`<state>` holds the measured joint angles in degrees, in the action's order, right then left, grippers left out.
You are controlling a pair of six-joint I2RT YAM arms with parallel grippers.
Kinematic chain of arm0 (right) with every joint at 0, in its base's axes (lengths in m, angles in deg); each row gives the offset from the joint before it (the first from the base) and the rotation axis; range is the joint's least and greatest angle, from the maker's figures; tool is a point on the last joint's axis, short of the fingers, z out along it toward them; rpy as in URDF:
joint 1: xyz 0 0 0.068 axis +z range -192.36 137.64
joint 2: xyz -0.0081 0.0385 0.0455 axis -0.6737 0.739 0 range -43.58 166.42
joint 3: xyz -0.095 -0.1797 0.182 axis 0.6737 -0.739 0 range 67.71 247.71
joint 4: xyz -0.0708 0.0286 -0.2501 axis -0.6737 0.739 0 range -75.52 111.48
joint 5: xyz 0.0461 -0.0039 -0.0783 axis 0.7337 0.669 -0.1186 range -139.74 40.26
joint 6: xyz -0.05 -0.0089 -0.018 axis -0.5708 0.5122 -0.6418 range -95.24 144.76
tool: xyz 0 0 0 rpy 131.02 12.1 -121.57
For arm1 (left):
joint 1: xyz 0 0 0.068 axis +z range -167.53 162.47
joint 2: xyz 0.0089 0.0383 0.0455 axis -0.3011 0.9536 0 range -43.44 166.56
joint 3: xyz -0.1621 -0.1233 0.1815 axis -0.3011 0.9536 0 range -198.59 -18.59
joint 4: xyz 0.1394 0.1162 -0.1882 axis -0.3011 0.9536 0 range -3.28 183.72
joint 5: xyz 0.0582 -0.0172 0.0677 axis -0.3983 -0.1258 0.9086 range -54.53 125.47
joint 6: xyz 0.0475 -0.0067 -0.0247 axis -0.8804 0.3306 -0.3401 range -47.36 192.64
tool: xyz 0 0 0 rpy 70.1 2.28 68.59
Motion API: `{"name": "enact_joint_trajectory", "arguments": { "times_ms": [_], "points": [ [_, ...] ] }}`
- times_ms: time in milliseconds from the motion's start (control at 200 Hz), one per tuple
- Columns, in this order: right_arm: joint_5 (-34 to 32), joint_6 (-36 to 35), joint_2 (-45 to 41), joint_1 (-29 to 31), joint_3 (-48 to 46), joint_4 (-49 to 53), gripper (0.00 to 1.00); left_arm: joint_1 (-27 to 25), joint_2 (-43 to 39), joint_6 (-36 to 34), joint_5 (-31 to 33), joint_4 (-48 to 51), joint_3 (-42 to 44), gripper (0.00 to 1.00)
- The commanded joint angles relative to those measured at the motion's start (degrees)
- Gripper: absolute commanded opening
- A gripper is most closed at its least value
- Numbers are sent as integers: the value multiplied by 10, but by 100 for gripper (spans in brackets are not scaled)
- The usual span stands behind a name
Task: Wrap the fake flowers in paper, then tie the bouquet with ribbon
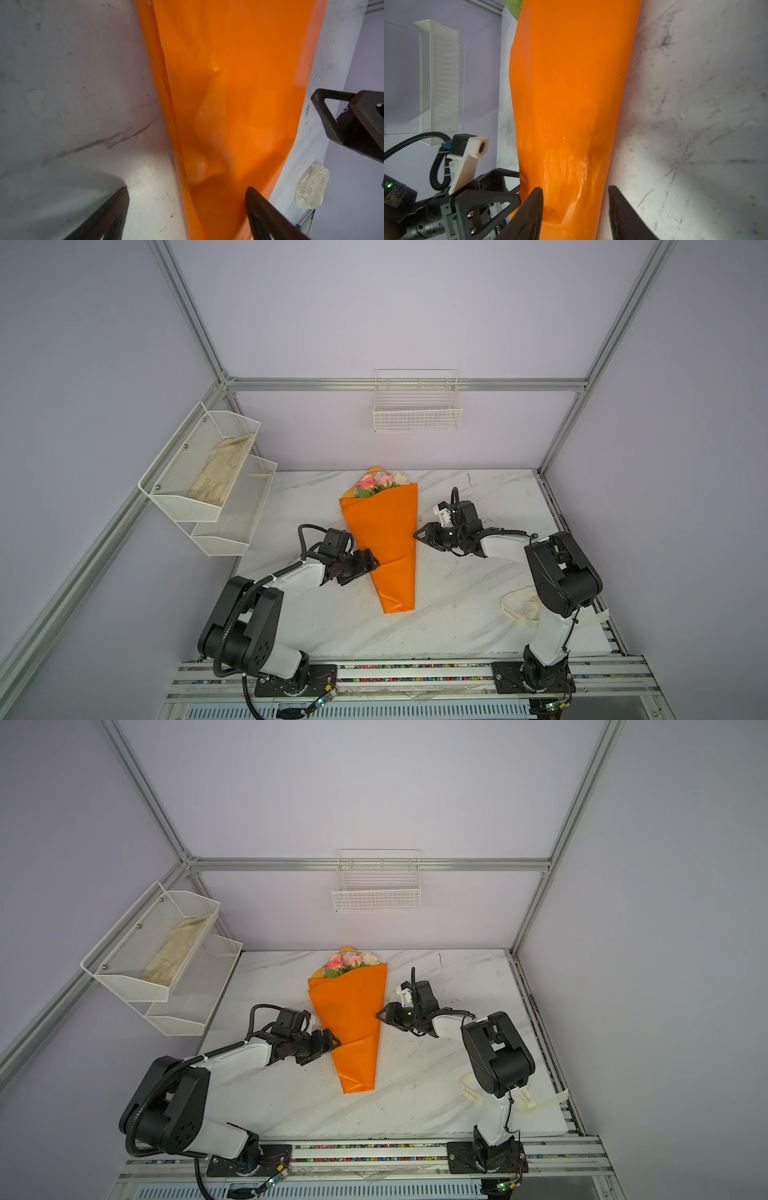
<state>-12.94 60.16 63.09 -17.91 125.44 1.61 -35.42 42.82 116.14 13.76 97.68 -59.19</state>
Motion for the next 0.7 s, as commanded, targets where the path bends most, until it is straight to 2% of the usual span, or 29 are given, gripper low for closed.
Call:
{"name": "enact_joint_trajectory", "arguments": {
  "times_ms": [0, 100, 345, 435, 585, 655, 695],
  "points": [
    [-8, 11, 26, 3, 11, -28, 54, 16, 18, 20, -54, -71, -43, 83],
    [-9, 18, 49, 4, 23, -36, 54, 31, 37, 24, -58, -87, -43, 74],
    [-4, 33, 113, 4, 59, -55, 55, 51, 94, 25, -90, -151, -52, 42],
    [-1, 38, 141, 4, 79, -60, 55, 53, 119, 23, -99, -164, -64, 33],
    [13, 44, 173, 2, 103, -81, 47, 53, 156, 16, -109, -180, -87, 22],
    [19, 47, 180, -1, 110, -89, 38, 53, 173, 10, -117, -179, -104, 18],
    [17, 48, 180, -3, 112, -92, 36, 53, 181, 8, -119, -177, -114, 17]
  ]
}}
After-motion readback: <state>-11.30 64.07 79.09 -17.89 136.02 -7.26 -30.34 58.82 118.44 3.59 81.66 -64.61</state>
